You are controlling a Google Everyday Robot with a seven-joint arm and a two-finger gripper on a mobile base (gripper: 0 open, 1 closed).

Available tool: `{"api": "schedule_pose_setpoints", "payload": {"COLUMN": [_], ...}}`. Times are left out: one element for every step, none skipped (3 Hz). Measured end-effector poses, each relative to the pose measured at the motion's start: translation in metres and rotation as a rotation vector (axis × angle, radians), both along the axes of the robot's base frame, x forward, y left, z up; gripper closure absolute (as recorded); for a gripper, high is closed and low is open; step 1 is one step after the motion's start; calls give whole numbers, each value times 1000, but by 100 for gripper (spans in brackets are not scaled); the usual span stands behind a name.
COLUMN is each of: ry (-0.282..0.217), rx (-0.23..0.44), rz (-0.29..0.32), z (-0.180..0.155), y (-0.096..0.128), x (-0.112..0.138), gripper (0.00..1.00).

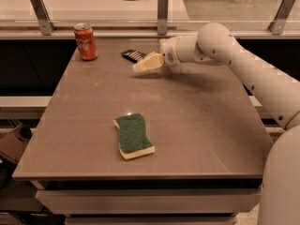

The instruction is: Move rxbar chocolate near sponge

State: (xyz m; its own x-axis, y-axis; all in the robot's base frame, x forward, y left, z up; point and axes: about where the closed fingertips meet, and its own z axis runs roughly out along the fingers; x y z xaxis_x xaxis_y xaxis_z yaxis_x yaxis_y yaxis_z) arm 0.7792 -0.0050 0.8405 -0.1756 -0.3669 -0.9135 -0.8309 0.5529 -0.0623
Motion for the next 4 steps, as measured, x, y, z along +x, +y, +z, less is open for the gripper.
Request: {"api": "schedule_pose_setpoints", "payload": {"ry": [16,31,33,35], "rx": [25,51,50,51], "rz": [15,27,31,35], "z": [-10,-20,-21,-22], "y": [11,22,24,27], "x": [5,8,7,7], "gripper": [0,0,17,40]}}
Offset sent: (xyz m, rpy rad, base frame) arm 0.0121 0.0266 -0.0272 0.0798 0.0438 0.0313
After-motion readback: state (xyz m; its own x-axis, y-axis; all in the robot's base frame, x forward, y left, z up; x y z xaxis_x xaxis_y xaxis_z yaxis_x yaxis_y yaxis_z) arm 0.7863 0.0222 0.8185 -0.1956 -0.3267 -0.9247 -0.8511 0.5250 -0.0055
